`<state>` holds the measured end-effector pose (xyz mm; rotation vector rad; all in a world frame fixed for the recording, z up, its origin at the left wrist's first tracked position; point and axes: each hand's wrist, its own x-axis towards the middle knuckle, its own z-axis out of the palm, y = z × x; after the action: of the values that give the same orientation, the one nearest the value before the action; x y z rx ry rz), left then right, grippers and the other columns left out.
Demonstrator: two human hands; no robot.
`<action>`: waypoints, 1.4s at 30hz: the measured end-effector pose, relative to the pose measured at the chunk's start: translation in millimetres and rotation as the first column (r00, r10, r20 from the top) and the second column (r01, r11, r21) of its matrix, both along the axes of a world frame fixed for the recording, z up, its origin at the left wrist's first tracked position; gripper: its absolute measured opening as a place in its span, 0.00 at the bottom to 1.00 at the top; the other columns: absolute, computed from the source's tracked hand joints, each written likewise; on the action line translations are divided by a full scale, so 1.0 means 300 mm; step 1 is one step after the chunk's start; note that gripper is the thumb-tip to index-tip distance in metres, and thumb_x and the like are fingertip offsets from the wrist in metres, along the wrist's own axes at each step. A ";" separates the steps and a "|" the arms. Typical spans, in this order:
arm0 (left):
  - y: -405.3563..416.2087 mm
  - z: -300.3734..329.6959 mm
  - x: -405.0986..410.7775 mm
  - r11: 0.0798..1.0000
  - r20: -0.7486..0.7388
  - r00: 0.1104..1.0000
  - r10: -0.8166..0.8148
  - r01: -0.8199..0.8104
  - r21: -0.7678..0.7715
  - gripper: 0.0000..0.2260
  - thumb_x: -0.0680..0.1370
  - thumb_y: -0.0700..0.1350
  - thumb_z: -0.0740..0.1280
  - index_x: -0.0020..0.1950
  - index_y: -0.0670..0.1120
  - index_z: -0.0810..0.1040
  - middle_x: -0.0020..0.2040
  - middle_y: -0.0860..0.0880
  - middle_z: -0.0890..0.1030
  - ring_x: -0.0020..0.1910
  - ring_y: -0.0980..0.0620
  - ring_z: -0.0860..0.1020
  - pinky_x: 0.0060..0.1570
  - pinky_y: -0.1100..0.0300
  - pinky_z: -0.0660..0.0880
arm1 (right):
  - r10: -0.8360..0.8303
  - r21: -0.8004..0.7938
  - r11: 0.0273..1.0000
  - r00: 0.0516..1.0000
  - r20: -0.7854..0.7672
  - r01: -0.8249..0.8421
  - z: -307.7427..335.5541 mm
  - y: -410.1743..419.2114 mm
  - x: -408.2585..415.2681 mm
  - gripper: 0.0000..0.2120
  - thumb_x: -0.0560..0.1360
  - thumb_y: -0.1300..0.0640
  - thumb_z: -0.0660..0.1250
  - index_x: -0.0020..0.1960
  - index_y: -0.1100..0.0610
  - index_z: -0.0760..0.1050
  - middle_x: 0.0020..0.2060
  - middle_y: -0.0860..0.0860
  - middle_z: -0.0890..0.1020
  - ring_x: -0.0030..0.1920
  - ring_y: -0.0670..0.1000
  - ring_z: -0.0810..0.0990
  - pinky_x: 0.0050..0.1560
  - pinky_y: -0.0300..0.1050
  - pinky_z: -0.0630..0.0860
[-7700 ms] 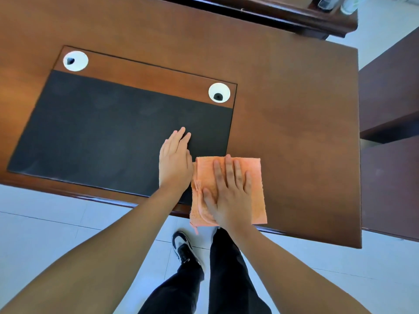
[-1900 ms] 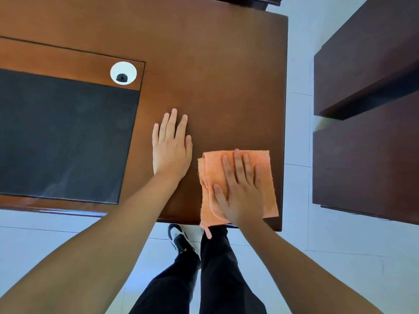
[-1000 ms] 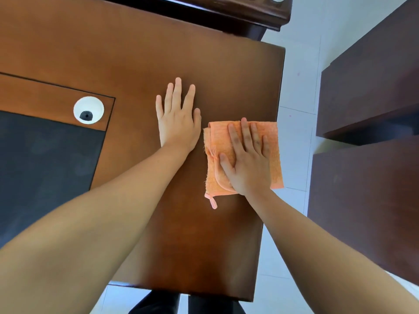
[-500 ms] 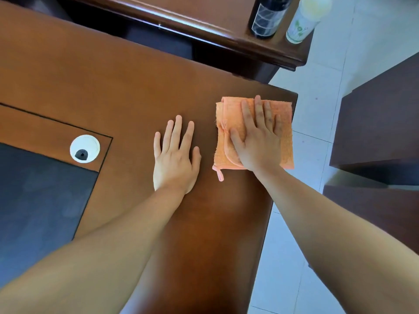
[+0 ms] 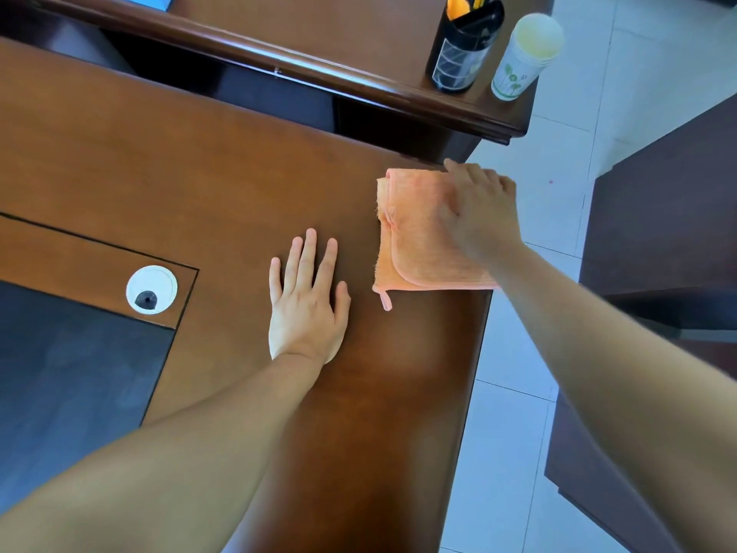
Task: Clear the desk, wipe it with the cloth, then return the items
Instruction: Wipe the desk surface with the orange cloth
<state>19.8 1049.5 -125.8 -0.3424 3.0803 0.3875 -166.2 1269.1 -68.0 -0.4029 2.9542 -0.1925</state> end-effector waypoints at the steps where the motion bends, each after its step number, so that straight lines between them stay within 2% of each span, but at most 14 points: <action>1: -0.001 0.001 -0.001 1.000 0.001 1.000 -0.002 0.002 -0.003 0.27 0.86 0.55 0.49 0.86 0.54 0.53 0.87 0.50 0.49 0.86 0.50 0.46 0.83 0.41 0.48 | 0.014 0.058 0.998 0.999 0.032 -0.016 0.019 0.010 -0.038 0.28 0.82 0.49 0.61 0.80 0.54 0.68 0.73 0.57 0.75 0.74 0.63 0.71 0.78 0.62 0.58; 4: 0.000 0.003 -0.001 1.000 0.005 1.000 -0.008 0.008 -0.010 0.27 0.86 0.55 0.49 0.86 0.53 0.54 0.87 0.50 0.50 0.86 0.50 0.46 0.83 0.41 0.48 | 0.042 0.132 0.989 0.982 0.185 -0.067 0.066 0.010 -0.125 0.27 0.78 0.48 0.68 0.76 0.52 0.73 0.68 0.56 0.76 0.72 0.62 0.72 0.79 0.63 0.57; 7: -0.001 0.004 -0.001 1.000 0.003 1.000 -0.008 0.008 -0.007 0.27 0.86 0.55 0.49 0.86 0.53 0.54 0.87 0.49 0.50 0.86 0.49 0.47 0.83 0.41 0.48 | 0.086 0.056 0.993 0.960 0.268 -0.105 0.094 0.001 -0.161 0.16 0.76 0.51 0.72 0.62 0.53 0.78 0.54 0.53 0.79 0.61 0.61 0.78 0.63 0.55 0.73; 9: -0.001 0.005 -0.002 1.000 0.004 1.000 -0.009 0.009 -0.009 0.27 0.86 0.55 0.49 0.86 0.53 0.54 0.87 0.49 0.50 0.86 0.49 0.47 0.83 0.41 0.49 | 0.123 0.010 0.991 0.954 0.272 -0.130 0.096 0.005 -0.162 0.08 0.76 0.53 0.73 0.52 0.53 0.77 0.47 0.51 0.77 0.54 0.59 0.78 0.54 0.51 0.74; 11: -0.001 0.006 -0.004 1.000 0.005 1.000 -0.010 0.010 -0.013 0.27 0.86 0.55 0.48 0.86 0.53 0.54 0.87 0.49 0.51 0.86 0.49 0.47 0.83 0.40 0.49 | 0.160 -0.021 0.987 0.954 0.254 -0.160 0.089 0.007 -0.154 0.06 0.77 0.54 0.73 0.49 0.52 0.75 0.49 0.51 0.74 0.52 0.56 0.75 0.53 0.51 0.74; 17: -0.002 0.008 -0.003 1.000 0.006 1.000 -0.012 0.012 -0.015 0.27 0.86 0.55 0.49 0.86 0.52 0.55 0.87 0.48 0.51 0.86 0.48 0.47 0.83 0.41 0.49 | 0.164 -0.154 0.979 0.959 0.231 -0.131 0.133 0.021 -0.131 0.05 0.80 0.62 0.68 0.51 0.53 0.75 0.47 0.52 0.81 0.50 0.58 0.78 0.49 0.47 0.69; 23: 0.001 0.011 -0.004 1.000 0.007 1.000 -0.013 0.013 -0.009 0.28 0.85 0.55 0.49 0.86 0.52 0.55 0.87 0.48 0.51 0.86 0.48 0.48 0.83 0.41 0.49 | 0.236 -0.248 0.936 0.969 -0.077 -0.248 0.347 0.051 -0.121 0.07 0.79 0.61 0.67 0.54 0.52 0.80 0.47 0.46 0.80 0.48 0.52 0.75 0.50 0.48 0.71; 26: -0.001 0.007 0.002 1.000 0.001 1.000 -0.009 0.009 -0.003 0.28 0.85 0.55 0.49 0.86 0.52 0.54 0.87 0.48 0.51 0.86 0.48 0.48 0.83 0.41 0.48 | 0.291 -0.257 0.914 0.948 -0.128 -0.315 0.361 0.078 -0.023 0.06 0.79 0.59 0.66 0.54 0.51 0.79 0.51 0.48 0.80 0.52 0.55 0.76 0.50 0.50 0.73; 30: -0.004 0.002 0.001 1.000 0.001 1.000 -0.010 0.010 0.003 0.28 0.85 0.55 0.49 0.86 0.53 0.54 0.87 0.49 0.51 0.86 0.49 0.47 0.83 0.41 0.47 | 0.355 -0.222 0.918 0.931 0.082 -0.330 0.226 0.105 0.166 0.08 0.77 0.66 0.70 0.55 0.58 0.81 0.56 0.54 0.82 0.56 0.59 0.79 0.48 0.46 0.68; 32: -0.005 0.002 0.000 1.000 0.004 1.000 -0.010 0.010 0.007 0.27 0.86 0.55 0.49 0.86 0.53 0.54 0.87 0.49 0.50 0.86 0.49 0.46 0.83 0.41 0.47 | 0.366 -0.175 0.929 0.881 0.299 -0.326 0.163 0.112 0.228 0.06 0.78 0.59 0.70 0.55 0.56 0.82 0.56 0.52 0.80 0.58 0.58 0.79 0.53 0.48 0.73; 34: -0.005 0.001 0.000 1.000 0.002 1.000 -0.009 0.008 0.010 0.27 0.86 0.55 0.49 0.86 0.53 0.53 0.87 0.49 0.50 0.86 0.49 0.46 0.83 0.41 0.47 | 0.289 -0.147 0.957 0.878 0.381 -0.251 0.132 0.108 0.251 0.13 0.77 0.46 0.66 0.52 0.53 0.82 0.53 0.49 0.79 0.57 0.56 0.79 0.54 0.50 0.76; 37: -0.004 0.002 0.000 1.000 0.004 1.000 -0.011 0.011 0.014 0.27 0.86 0.56 0.48 0.86 0.53 0.53 0.87 0.49 0.50 0.86 0.49 0.47 0.83 0.41 0.47 | 0.057 -0.208 0.978 0.977 0.208 -0.012 0.095 0.052 0.248 0.24 0.75 0.40 0.56 0.55 0.55 0.81 0.54 0.50 0.80 0.58 0.57 0.78 0.54 0.50 0.75; 40: -0.003 0.008 -0.001 1.000 0.012 1.000 -0.009 0.009 0.009 0.27 0.86 0.56 0.48 0.86 0.53 0.53 0.87 0.49 0.50 0.86 0.49 0.46 0.83 0.41 0.47 | -0.160 -0.185 0.971 0.987 -0.017 0.154 0.032 -0.059 0.241 0.23 0.82 0.43 0.58 0.68 0.57 0.77 0.69 0.58 0.76 0.69 0.62 0.74 0.70 0.59 0.72; 42: -0.003 0.007 -0.002 1.000 0.008 1.000 -0.008 0.008 0.013 0.27 0.86 0.55 0.48 0.86 0.53 0.53 0.87 0.49 0.50 0.86 0.49 0.46 0.83 0.41 0.47 | -0.196 -0.100 0.976 0.980 -0.010 0.194 -0.017 -0.121 0.237 0.27 0.85 0.40 0.55 0.78 0.55 0.68 0.80 0.59 0.66 0.79 0.64 0.65 0.79 0.62 0.61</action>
<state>19.3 1048.7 -123.6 -0.3299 3.0691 0.4045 -95.2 1232.9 -73.2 -0.1252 3.0104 -0.3606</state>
